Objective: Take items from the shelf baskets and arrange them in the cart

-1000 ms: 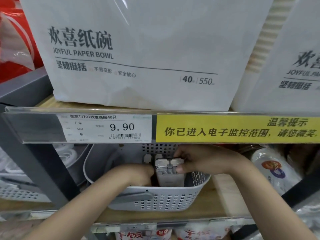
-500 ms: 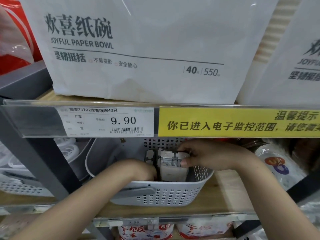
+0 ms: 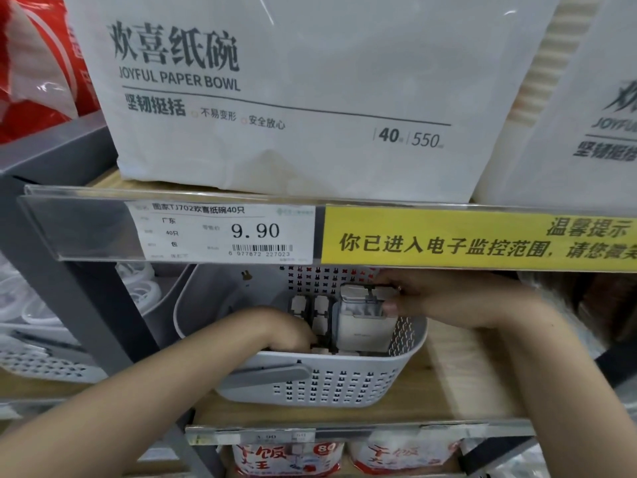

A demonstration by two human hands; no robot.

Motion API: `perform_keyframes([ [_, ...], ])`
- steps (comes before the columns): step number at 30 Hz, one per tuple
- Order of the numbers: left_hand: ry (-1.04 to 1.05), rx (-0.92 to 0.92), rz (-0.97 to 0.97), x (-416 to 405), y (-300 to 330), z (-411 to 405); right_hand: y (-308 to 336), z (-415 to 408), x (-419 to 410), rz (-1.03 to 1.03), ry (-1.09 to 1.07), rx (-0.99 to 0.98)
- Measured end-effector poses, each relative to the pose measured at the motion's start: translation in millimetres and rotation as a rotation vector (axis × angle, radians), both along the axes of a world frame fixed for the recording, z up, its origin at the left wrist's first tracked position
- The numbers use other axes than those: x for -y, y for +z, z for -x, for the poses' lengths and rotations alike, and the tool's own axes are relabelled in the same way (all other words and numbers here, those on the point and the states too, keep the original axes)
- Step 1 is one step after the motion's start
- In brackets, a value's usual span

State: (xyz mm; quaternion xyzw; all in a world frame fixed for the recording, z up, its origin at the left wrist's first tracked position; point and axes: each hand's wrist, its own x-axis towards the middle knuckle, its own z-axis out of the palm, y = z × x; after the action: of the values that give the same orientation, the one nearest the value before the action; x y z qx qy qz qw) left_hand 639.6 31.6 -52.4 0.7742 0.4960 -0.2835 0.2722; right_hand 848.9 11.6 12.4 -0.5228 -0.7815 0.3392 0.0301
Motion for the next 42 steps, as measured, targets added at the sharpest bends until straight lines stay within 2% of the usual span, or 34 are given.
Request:
perform_keyframes([
  [4,-0.022,-0.047,-0.006,2,4,-1,6,3,7,0.114,0.052,-0.018],
  [13,0.100,-0.018,-0.056,3,9,-5,-11,48,7,0.102,0.186,0.412],
  [20,0.236,0.101,-0.074,4,5,0,-27,60,2,0.100,0.126,0.603],
  [24,0.283,0.200,0.023,7,7,-1,-30,63,-3,0.133,0.116,0.597],
  [27,0.261,0.178,0.078,8,10,-1,-30,62,-4,0.147,0.085,0.569],
  [37,0.207,0.138,0.104,10,14,-4,-24,56,-1,0.082,0.028,0.539],
  [42,0.260,0.218,0.116,9,14,0,-22,56,2,0.068,0.009,0.478],
])
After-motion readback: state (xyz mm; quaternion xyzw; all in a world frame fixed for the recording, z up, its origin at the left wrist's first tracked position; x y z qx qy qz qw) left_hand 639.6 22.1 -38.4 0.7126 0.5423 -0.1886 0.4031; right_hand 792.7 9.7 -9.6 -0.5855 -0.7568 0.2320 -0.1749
